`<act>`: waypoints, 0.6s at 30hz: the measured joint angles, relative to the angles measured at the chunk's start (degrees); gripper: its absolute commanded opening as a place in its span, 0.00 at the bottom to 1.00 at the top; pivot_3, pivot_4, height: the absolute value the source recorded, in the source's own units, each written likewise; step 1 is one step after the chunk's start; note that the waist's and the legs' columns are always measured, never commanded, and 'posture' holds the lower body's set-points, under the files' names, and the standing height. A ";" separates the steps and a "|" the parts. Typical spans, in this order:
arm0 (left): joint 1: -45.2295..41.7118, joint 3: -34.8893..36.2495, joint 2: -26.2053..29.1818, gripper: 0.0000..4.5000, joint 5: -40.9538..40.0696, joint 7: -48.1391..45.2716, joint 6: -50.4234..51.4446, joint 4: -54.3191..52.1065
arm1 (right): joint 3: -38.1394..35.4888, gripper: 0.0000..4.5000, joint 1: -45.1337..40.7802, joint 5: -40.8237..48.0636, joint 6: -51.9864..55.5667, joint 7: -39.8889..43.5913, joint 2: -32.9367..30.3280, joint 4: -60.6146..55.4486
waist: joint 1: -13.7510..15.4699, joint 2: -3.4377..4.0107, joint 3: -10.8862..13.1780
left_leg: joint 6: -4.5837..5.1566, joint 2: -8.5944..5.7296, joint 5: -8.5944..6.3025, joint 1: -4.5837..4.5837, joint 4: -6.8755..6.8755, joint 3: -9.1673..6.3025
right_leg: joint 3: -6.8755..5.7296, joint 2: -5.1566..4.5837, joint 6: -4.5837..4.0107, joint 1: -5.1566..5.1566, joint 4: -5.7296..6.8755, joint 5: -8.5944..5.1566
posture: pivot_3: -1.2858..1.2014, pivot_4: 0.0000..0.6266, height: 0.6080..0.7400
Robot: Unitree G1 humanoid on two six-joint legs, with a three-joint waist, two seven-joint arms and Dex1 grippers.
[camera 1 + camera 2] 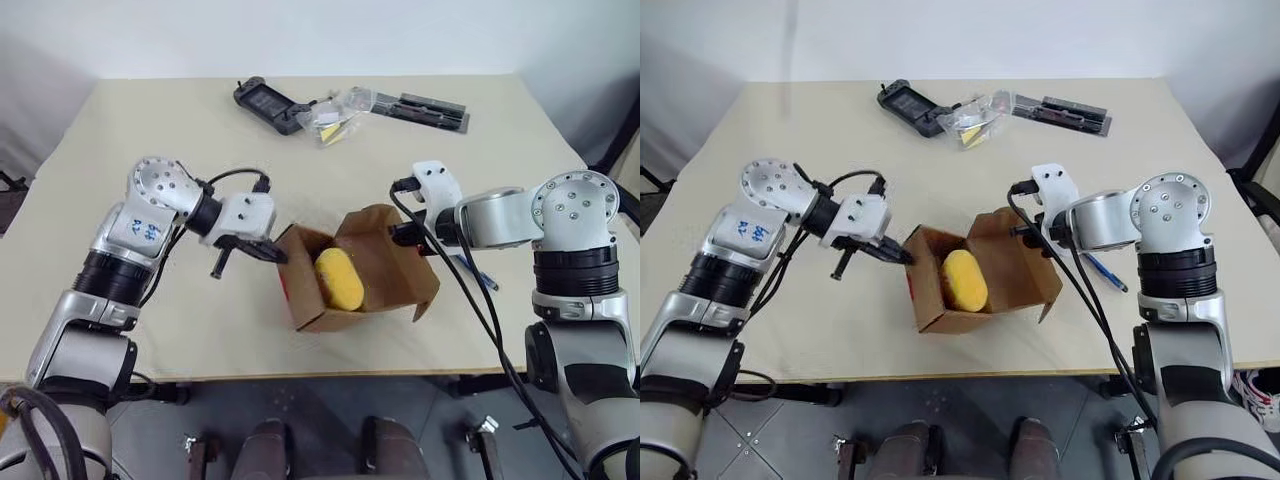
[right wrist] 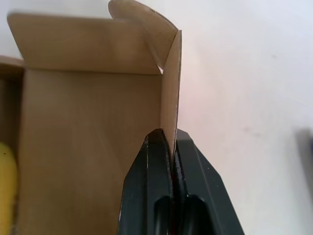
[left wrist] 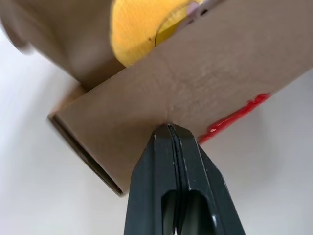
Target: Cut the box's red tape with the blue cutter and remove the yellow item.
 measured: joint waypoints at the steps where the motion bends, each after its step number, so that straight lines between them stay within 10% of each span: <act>1: 1.21 -0.91 -0.75 0.00 0.34 0.35 0.56 0.01 | 0.00 0.00 -0.10 0.09 0.00 0.09 0.01 0.00 | 0.09 -0.06 0.03 | 0.00 0.01 0.00 -0.06 0.01 -0.01 | -0.01 0.00 0.00 -0.05 0.01 0.00 | 0.52 0.24 1.00; 18: 1.81 -0.80 -6.65 0.00 3.34 8.58 -0.62 4.65 | -0.11 0.00 4.54 1.64 -0.09 -4.00 0.45 -2.22 | -1.18 -0.20 0.12 | -0.01 0.04 0.00 -0.11 -0.15 0.00 | -0.12 0.01 0.01 -0.20 0.02 0.00 | 0.52 0.24 1.00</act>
